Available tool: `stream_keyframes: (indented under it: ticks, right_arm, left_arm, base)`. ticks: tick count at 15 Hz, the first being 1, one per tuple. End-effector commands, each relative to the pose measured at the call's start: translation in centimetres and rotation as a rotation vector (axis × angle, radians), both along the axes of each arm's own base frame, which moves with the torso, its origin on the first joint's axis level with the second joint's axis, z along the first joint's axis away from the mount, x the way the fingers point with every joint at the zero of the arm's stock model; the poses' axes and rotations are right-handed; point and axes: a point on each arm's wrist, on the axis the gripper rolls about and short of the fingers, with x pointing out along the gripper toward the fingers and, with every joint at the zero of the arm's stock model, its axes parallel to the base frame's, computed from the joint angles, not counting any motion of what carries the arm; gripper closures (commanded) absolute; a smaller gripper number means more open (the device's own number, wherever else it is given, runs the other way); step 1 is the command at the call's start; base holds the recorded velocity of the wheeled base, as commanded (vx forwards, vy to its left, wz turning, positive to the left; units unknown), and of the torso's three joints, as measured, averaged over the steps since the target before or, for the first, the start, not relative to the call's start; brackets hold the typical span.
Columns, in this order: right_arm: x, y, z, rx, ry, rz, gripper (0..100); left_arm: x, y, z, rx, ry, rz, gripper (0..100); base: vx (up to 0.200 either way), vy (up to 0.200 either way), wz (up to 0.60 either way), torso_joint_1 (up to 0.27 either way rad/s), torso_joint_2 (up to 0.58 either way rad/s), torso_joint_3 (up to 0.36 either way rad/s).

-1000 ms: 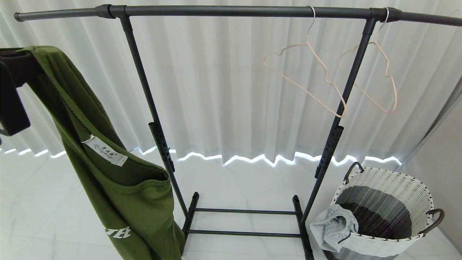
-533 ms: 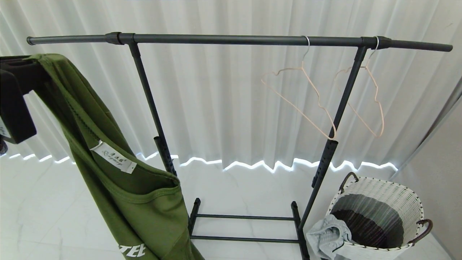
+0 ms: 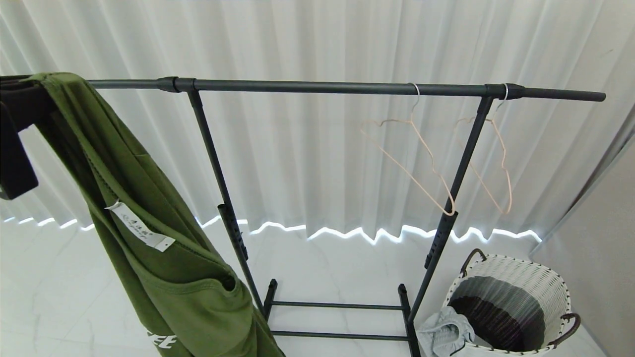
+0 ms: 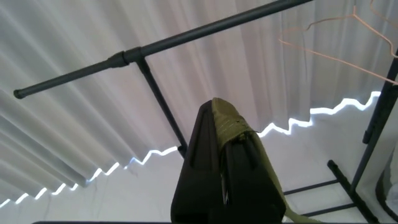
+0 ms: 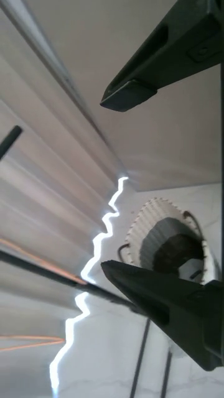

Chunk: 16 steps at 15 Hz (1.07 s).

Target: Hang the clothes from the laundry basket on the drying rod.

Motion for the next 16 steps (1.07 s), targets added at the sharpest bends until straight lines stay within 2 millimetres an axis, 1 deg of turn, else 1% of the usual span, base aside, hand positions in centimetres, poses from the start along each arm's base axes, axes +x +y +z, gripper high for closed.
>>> stream_keyframes:
  ticks: [1,3,4,11,13,16]
  right_arm:
    - [0.06,0.04,0.02,0.002,-0.004,0.01,0]
    - [0.04,0.17,0.28,0.02,-0.013,0.07,0]
    - [-0.05,0.21,0.6,0.024,-0.023,0.1,0]
    - [-0.53,0.08,0.96,0.032,-0.039,0.099,0]
    - [-0.47,0.17,0.85,0.088,-0.033,0.117,0]
    - [-0.36,0.29,0.17,0.149,0.029,0.125,0]
  left_arm:
    - [-0.19,0.21,-0.05,0.001,-0.003,0.001,100]
    - [-0.17,0.2,-0.28,0.011,0.002,0.007,100]
    - [-0.22,0.27,-0.33,0.011,0.002,0.01,100]
    - [-0.41,0.5,-0.41,0.043,-0.006,0.01,100]
    - [-0.47,0.57,-0.42,0.042,-0.007,0.01,100]
    - [-0.6,0.72,-0.35,0.042,-0.012,0.01,100]
  base:
    - [0.0,0.0,0.0,0.061,-0.09,-0.095]
    - [0.0,0.0,0.0,0.016,-0.03,-0.013]
    - [0.2,0.0,0.0,0.002,-0.01,-0.007]
    - [0.2,0.0,0.0,0.009,0.0,-0.002]
    - [0.2,0.0,0.0,0.0,0.0,0.0]
    - [0.2,0.0,0.0,0.001,0.0,0.001]
